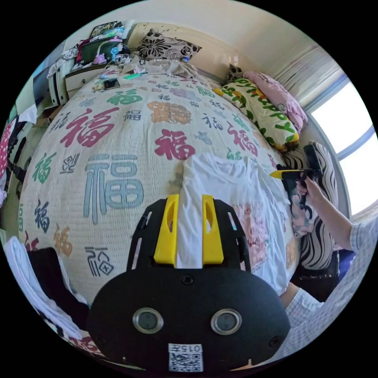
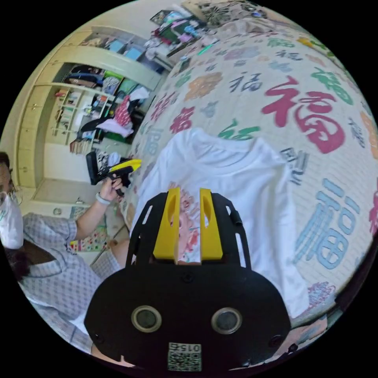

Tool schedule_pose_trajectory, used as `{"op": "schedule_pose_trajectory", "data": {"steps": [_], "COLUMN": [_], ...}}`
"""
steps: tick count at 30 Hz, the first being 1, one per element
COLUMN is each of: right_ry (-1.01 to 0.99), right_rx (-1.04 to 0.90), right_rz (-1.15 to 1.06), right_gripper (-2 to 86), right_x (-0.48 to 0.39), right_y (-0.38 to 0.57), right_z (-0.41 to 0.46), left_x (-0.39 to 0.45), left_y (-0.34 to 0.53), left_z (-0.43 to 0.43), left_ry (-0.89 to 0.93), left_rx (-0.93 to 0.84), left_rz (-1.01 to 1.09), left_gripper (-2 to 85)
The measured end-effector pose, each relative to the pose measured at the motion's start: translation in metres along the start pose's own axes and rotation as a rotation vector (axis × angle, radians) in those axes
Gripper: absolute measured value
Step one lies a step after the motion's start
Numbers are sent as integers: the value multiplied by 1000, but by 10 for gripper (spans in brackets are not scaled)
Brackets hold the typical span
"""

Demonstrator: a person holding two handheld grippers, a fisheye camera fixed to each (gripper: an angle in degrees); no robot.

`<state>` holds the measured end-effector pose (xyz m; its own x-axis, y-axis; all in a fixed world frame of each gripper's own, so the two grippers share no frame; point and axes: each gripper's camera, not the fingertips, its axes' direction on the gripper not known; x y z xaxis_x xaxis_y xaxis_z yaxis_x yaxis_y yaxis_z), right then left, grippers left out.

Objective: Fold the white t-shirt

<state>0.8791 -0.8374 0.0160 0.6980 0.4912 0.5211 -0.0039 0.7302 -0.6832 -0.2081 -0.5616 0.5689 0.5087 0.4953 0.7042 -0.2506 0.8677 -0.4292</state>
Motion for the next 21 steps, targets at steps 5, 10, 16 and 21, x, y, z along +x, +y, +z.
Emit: {"op": "schedule_pose_trajectory", "data": {"steps": [5, 10, 16, 21], "right_ry": [-314, -492, -406, -284], "right_rx": [-291, -266, -258, -170], "right_rz": [-138, -31, 19, 180], "right_gripper": [95, 81, 73, 70], "right_x": [-77, -100, -96, -59], "right_y": [20, 37, 75, 131], "right_z": [78, 106, 56, -14], "left_x": [34, 60, -2, -122], "left_y": [100, 118, 98, 55], "left_z": [22, 91, 116, 96], "left_ry": [-37, -105, 21, 143], "left_rx": [-160, -237, -158, 32], "left_rz": [79, 228, 68, -176], "left_gripper": [116, 85, 20, 24]}}
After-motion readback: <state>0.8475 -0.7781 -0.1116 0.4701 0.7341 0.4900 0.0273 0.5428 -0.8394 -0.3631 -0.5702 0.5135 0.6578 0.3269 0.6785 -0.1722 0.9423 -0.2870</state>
